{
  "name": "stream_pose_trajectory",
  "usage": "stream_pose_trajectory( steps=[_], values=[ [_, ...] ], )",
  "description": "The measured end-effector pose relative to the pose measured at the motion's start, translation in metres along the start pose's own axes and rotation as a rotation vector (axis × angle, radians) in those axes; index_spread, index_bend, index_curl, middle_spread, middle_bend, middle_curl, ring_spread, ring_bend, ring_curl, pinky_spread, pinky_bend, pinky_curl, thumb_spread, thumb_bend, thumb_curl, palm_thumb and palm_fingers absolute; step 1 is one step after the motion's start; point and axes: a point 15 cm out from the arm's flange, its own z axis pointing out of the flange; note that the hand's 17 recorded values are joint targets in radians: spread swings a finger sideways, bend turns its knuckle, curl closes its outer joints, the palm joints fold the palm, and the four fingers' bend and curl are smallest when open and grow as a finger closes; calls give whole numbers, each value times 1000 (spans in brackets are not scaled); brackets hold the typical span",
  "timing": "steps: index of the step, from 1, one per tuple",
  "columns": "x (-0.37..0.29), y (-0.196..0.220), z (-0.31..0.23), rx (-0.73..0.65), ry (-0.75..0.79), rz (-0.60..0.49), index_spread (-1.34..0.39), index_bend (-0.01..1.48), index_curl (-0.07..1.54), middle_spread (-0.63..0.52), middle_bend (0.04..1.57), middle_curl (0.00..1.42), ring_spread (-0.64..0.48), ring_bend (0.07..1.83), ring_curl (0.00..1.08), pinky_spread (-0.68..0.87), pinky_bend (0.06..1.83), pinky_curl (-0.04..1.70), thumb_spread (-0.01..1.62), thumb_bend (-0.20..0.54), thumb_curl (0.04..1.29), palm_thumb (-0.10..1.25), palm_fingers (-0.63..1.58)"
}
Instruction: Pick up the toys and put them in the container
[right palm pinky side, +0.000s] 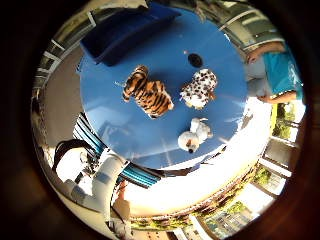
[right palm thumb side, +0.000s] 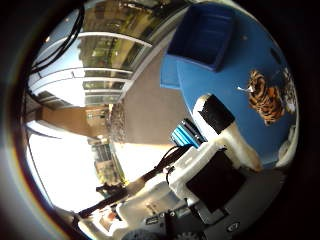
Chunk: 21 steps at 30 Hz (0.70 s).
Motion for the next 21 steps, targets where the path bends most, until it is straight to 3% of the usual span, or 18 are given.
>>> stream_pose_trajectory(
  steps=[7, 14, 21],
  values=[
    [-23, -14, -37, 33, 53, 116, -204, 206, 366, 31, 159, 285, 269, 217, 327, 413, 366, 214, 1249, -19, 360, 696, 241],
    [16, -17, -34, -22, 159, 192, -193, 163, 340, 31, 155, 283, 272, 250, 332, 415, 432, 230, 1238, -33, 356, 658, 248],
    [101, -31, -43, -53, 245, 505, -91, 125, 291, 68, 175, 289, 301, 359, 349, 452, 579, 255, 1223, -43, 340, 543, 330]
  ],
)
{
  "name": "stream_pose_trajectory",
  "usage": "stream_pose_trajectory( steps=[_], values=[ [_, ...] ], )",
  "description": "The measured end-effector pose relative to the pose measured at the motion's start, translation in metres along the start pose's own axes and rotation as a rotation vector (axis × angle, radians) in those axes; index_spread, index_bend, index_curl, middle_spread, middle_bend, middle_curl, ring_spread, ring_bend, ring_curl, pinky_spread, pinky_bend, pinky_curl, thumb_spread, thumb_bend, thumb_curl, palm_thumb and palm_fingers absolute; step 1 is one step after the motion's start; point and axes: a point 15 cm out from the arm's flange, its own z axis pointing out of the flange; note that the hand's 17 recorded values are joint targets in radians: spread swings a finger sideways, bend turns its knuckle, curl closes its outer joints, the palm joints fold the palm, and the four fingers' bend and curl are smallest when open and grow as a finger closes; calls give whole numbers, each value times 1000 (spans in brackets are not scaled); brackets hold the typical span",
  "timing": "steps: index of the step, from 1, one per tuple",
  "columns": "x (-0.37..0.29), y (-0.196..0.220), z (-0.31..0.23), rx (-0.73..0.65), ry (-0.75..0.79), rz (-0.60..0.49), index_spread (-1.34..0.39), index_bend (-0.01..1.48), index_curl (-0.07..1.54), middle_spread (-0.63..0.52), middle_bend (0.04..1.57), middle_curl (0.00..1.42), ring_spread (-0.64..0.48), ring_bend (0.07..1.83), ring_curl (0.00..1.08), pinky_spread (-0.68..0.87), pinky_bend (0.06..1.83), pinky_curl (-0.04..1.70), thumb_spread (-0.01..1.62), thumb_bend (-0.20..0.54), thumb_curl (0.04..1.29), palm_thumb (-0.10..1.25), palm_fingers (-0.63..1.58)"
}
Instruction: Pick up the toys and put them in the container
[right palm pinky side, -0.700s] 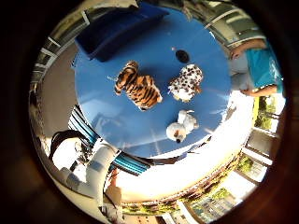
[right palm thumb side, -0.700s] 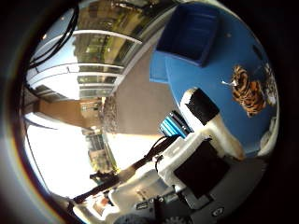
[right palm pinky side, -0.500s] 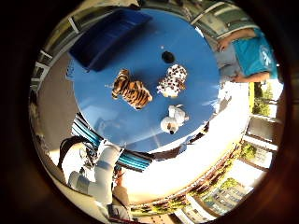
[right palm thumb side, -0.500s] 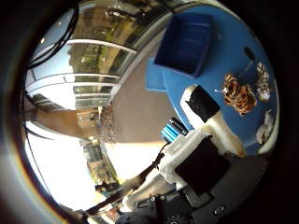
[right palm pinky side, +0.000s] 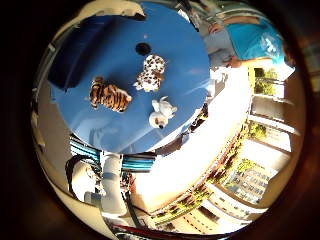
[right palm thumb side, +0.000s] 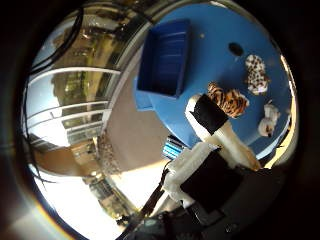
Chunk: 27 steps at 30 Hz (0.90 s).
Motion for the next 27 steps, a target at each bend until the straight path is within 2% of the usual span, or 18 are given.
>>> stream_pose_trajectory(
  steps=[3, 7, 18, 27],
  values=[
    [26, -17, 18, -43, 4, 111, -38, 124, 270, 88, 186, 299, 316, 438, 365, 463, 617, 259, 1217, -40, 329, 498, 366],
    [33, -26, 34, -74, 8, 206, 5, 130, 252, 101, 196, 315, 321, 492, 376, 474, 661, 261, 1209, -37, 317, 451, 360],
    [66, -82, 126, -129, 1, 374, 80, 126, 202, 149, 220, 352, 325, 551, 370, 478, 766, 258, 1191, -37, 296, 353, 284],
    [116, -92, 173, -154, -27, 468, 106, 133, 189, 158, 236, 370, 324, 596, 361, 486, 823, 243, 1185, -27, 293, 325, 280]
  ],
)
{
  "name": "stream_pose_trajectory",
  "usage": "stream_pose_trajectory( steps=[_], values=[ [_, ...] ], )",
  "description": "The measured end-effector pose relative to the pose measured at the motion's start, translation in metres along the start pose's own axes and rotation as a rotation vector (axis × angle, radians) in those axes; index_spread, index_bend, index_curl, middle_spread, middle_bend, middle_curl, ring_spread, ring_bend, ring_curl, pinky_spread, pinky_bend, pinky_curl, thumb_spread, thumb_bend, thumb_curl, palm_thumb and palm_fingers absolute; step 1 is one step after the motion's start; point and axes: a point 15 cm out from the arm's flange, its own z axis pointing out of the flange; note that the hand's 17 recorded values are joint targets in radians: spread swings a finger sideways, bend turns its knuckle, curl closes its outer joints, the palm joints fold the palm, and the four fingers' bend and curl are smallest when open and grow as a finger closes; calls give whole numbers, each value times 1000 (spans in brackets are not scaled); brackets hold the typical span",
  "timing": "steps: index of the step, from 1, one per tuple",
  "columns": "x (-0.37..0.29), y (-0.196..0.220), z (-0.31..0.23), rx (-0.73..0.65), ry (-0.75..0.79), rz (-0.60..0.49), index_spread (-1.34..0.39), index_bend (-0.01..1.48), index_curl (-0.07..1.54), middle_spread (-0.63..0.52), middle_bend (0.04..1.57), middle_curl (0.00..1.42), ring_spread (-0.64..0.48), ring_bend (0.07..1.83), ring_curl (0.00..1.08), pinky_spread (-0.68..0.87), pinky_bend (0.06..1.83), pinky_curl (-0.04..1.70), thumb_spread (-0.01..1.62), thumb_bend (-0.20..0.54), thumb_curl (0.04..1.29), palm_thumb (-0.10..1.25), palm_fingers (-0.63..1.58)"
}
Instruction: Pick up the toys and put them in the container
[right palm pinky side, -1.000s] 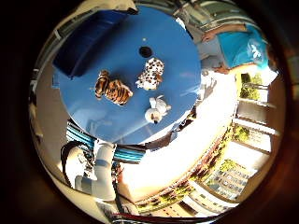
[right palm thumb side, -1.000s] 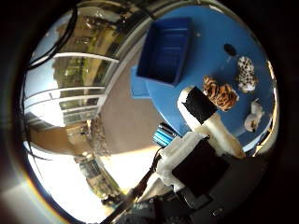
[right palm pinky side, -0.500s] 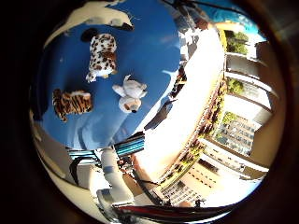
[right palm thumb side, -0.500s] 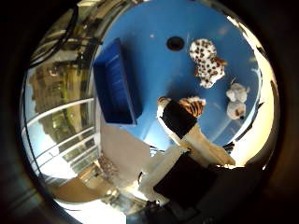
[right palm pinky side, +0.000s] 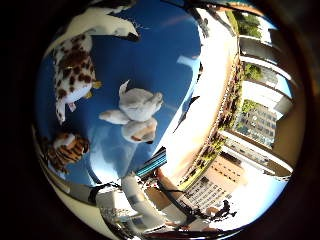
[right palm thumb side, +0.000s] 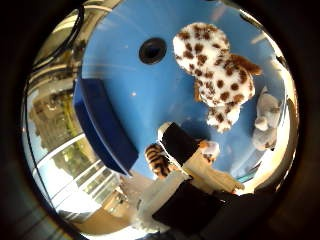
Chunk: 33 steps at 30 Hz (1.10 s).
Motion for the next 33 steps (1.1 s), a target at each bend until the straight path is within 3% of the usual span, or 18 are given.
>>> stream_pose_trajectory(
  steps=[9, 13, 16, 18, 20, 25, 27, 33],
  values=[
    [-3, -24, 46, -26, 4, -4, 109, 130, 180, 154, 244, 378, 323, 629, 355, 496, 894, 237, 1167, -19, 305, 366, 288],
    [-16, -23, 67, -67, 20, -23, 109, 149, 178, 125, 302, 394, 316, 724, 365, 492, 882, 210, 1153, -26, 309, 375, 424],
    [-31, -21, 74, -80, 36, -51, 39, 170, 171, 57, 422, 428, 285, 842, 382, 482, 934, 198, 1147, -17, 316, 402, 773],
    [-35, -20, 74, -77, 46, -62, -78, 221, 182, 3, 597, 491, 234, 915, 403, 457, 992, 210, 1145, 0, 329, 469, 1188],
    [-44, -17, 73, -78, 53, -85, -169, 343, 240, -19, 738, 565, 178, 1016, 471, 430, 1035, 251, 1142, 5, 351, 538, 1289],
    [-49, 0, 70, -129, 64, -108, -306, 498, 301, -61, 977, 698, 78, 1199, 574, 378, 1164, 321, 1118, 34, 417, 714, 1162],
    [-48, 9, 60, -161, 64, -114, -376, 599, 345, -86, 1061, 756, 38, 1261, 617, 346, 1254, 366, 1109, 72, 473, 843, 1108],
    [-59, 44, 34, -258, 13, -185, -496, 743, 454, -110, 1160, 843, -27, 1353, 684, 282, 1399, 465, 1125, 72, 560, 936, 1000]
  ],
)
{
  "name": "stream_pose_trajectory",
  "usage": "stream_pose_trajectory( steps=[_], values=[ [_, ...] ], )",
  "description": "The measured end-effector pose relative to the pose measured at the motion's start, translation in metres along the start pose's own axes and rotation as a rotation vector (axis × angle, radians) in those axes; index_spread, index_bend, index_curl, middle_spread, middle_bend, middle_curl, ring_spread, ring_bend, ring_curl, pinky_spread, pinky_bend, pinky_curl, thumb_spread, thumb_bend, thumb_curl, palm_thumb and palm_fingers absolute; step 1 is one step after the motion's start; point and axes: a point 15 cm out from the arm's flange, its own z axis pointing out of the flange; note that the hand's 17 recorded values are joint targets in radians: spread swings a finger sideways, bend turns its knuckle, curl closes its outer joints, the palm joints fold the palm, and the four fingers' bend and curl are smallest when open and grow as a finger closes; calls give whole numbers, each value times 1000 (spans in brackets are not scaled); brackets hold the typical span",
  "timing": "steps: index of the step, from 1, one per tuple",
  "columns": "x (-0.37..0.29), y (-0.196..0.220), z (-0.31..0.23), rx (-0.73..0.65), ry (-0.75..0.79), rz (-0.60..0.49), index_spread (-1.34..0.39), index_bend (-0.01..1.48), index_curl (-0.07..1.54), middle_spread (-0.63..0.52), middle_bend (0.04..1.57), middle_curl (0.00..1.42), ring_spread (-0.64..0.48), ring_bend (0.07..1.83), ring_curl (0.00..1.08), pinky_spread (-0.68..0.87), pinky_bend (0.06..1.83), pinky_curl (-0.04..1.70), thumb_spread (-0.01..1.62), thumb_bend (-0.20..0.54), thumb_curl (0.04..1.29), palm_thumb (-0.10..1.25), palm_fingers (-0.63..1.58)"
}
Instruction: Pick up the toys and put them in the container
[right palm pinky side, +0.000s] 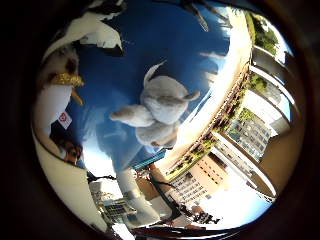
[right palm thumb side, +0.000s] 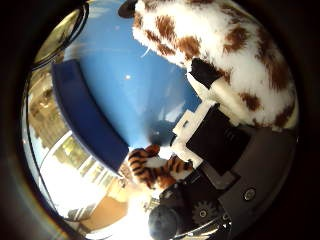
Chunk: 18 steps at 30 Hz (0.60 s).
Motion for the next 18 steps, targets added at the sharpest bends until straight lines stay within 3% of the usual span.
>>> stream_pose_trajectory(
  steps=[11, 18],
  values=[
    [1, 59, -58, 54, -6, -81, -618, 865, 678, -123, 1284, 924, -67, 1471, 745, 215, 1534, 595, 1155, 21, 659, 963, 859],
    [-51, 129, -115, 191, 20, -234, -664, 870, 847, -124, 1347, 946, -74, 1533, 762, 191, 1587, 659, 1173, -8, 703, 970, 794]
  ],
)
